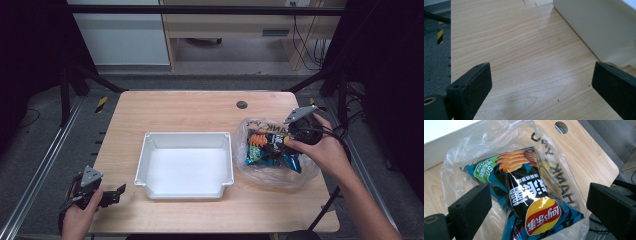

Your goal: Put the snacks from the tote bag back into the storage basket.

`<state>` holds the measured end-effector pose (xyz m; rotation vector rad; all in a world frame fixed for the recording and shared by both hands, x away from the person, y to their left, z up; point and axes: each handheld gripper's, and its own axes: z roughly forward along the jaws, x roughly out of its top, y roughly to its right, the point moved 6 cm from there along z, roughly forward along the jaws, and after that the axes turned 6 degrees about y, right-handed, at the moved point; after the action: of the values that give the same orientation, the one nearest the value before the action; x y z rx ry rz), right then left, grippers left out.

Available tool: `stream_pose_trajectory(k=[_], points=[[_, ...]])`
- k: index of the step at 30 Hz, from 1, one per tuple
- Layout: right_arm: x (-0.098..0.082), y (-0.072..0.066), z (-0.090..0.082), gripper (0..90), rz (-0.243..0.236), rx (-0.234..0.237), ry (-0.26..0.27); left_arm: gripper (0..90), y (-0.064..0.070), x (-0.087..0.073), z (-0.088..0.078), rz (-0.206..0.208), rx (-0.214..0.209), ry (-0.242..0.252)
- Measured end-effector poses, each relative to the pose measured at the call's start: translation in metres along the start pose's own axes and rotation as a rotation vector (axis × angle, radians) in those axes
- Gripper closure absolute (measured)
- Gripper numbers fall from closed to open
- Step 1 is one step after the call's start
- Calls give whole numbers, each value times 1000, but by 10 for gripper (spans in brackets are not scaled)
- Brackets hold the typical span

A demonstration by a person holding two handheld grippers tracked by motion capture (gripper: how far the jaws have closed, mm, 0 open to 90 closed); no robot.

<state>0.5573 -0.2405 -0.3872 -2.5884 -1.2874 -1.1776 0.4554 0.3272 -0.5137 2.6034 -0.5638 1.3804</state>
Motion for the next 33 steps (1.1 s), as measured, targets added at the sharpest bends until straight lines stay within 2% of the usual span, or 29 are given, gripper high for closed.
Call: stream_pose_trajectory(k=[4, 8, 15, 18, 20, 24, 27, 33], points=[[1, 0, 3, 63, 2, 8, -11, 26, 0, 0, 0, 5, -3, -1], [2, 0, 7, 63, -17, 16, -34, 26, 0, 0, 0, 3, -1, -2], [1, 1, 14, 82, -71, 69, -68, 26, 0, 0, 0, 1, 0, -1], [3, 3, 17, 80, -60, 96, -61, 26, 0, 0, 0, 2, 1, 0], [3, 4, 19, 79, -77, 103, -79, 26, -1, 0, -1, 3, 2, 0], [3, 2, 24, 61, -80, 123, -90, 26, -3, 0, -2, -5, 9, 5], [2, 1, 28, 61, -97, 118, -113, 26, -4, 0, -3, -4, 12, 5], [-1, -2, 35, 59, -123, 139, -139, 26, -6, 0, -3, -9, 23, 13]])
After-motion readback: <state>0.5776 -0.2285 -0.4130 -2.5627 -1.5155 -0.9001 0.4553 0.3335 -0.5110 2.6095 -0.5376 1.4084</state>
